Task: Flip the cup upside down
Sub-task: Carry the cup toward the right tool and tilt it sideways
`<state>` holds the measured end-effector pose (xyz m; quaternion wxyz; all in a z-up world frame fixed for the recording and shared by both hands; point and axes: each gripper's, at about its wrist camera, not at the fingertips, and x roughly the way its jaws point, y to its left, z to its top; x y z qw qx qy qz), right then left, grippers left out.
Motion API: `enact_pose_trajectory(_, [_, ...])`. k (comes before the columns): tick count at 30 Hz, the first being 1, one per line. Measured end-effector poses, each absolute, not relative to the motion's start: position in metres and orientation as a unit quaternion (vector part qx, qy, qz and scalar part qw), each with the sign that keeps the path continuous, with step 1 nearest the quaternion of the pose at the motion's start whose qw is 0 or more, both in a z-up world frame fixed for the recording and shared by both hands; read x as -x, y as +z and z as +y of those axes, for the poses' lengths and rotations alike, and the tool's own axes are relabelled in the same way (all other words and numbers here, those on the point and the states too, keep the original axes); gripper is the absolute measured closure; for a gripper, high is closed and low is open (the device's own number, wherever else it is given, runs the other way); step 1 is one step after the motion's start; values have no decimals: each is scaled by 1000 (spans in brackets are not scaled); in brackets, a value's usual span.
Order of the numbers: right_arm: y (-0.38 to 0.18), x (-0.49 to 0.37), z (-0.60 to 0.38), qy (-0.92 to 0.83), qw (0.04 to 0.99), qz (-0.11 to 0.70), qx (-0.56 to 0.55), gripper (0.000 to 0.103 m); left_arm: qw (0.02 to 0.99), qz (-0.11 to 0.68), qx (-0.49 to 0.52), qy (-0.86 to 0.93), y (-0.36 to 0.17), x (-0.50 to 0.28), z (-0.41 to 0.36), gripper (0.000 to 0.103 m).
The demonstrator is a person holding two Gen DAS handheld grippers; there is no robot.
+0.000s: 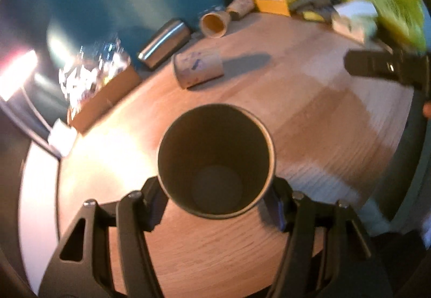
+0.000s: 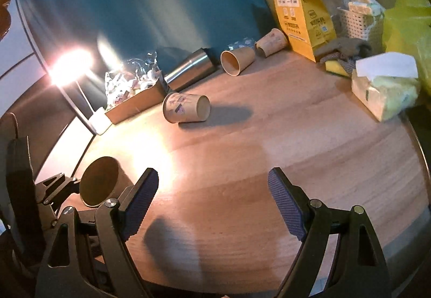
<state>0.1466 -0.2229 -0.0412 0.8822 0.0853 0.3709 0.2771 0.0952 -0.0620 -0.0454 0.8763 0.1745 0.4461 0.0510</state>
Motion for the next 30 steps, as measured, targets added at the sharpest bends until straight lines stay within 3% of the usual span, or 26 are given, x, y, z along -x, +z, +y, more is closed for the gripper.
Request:
enact_pose_trajectory(9, [-56,-143,-267,225,889,382,-113,17,851,431,-300,-1,-72,-104,-139,39])
enact_pose_trajectory(12, [-58,-144,-282,214,892,381,-117,17,843,449,-297,-15,-80,-110,-151,26])
enact_pose_trajectory(18, [-66,-151,-296,208,888,390,-125,17,839,457,-292,-26,-85,-111,-167,18])
enact_pose_trajectory(30, [-58,-161,-278,245,882,396,-67,17,861,454,-229,-25,-73,-106,-159,18])
